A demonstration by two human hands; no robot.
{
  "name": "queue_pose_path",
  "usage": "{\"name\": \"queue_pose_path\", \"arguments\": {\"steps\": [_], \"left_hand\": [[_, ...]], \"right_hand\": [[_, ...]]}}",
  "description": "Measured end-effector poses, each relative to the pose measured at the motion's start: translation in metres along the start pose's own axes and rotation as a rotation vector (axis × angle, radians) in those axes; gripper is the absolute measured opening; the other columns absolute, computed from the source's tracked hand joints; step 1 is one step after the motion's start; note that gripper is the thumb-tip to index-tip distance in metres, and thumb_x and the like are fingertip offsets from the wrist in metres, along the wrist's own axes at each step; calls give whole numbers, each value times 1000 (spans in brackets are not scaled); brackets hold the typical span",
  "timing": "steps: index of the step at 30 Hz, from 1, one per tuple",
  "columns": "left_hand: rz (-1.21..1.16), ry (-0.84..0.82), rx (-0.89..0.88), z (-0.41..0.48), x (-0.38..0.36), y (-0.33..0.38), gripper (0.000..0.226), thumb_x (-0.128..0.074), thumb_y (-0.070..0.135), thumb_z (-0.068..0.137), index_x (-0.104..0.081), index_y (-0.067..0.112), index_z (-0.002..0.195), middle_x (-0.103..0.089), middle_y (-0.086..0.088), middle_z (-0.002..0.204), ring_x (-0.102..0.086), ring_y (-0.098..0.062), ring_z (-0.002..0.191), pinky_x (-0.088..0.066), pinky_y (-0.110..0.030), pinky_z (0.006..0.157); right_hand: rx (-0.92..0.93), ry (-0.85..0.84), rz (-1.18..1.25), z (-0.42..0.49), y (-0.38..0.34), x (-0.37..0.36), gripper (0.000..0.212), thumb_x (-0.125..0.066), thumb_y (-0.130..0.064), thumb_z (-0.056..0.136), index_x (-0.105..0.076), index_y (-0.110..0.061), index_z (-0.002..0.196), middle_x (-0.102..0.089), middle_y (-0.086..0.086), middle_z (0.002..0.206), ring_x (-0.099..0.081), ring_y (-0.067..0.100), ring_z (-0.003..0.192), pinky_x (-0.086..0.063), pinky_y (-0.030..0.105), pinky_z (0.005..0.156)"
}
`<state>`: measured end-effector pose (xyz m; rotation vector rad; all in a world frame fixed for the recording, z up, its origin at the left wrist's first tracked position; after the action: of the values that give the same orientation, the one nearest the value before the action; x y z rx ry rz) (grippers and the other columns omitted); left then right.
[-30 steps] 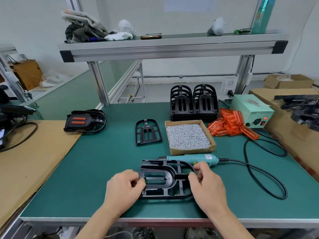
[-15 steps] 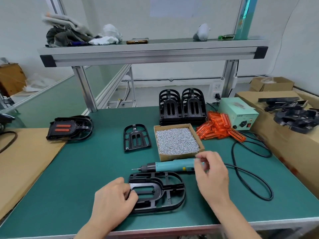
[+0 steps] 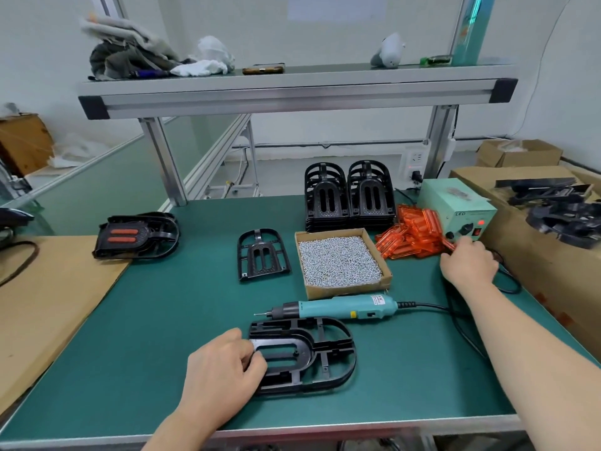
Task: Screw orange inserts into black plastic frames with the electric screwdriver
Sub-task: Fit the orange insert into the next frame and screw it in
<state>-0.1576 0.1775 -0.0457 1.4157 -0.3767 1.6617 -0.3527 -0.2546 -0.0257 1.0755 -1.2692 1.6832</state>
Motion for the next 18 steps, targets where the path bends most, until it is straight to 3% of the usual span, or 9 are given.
{"name": "queue_pose_path", "arguments": {"steps": [4,7,10,15,18], "left_hand": [[-16,14,3,0,1,0,37,-36,45,75,-29,17,51,-38,3,57,-38,-13,47,-33,-27,46],[-23,16,6,0,1,-1,38,-36,46,75,-29,17,51,-38,3,56,-38,-13,46,-36,-29,46],[-20,14,5,0,0,-2,42,-36,49,78,-33,15,52,-39,2,58,-39,-14,47,-37,-29,47],[-33,18,11,0,0,-2,48,-33,53,81,-35,14,52,-40,2,59,-42,-14,49,-41,-31,49],[-45,25,14,0,2,-2,50,-31,55,83,-34,16,52,-39,2,59,-42,-14,50,-39,-30,50]], "right_hand": [[33,101,69,2,6,0,23,-64,-19,94,-66,-5,112,-65,25,114,-59,46,110,-45,50,96],[39,163,228,-6,5,7,17,-63,-18,96,-65,-3,104,-65,25,106,-61,47,101,-48,52,89],[101,222,385,-20,-6,17,12,-61,-18,97,-63,-6,96,-66,20,99,-60,41,93,-47,45,81],[306,251,589,-62,-45,28,11,-62,-16,97,-68,-10,104,-66,7,95,-56,24,86,-41,33,80],[397,211,692,-92,-69,30,9,-62,-12,97,-69,-13,104,-65,1,95,-59,21,86,-46,34,82]]}}
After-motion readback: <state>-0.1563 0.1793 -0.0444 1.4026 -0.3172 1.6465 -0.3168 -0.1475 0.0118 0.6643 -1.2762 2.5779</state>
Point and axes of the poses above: each hand's wrist, its own z-axis towards the middle knuckle, its own x-axis out of the back of the hand, y = z × x, the point moved 4 cm from there along z, towards the middle knuckle
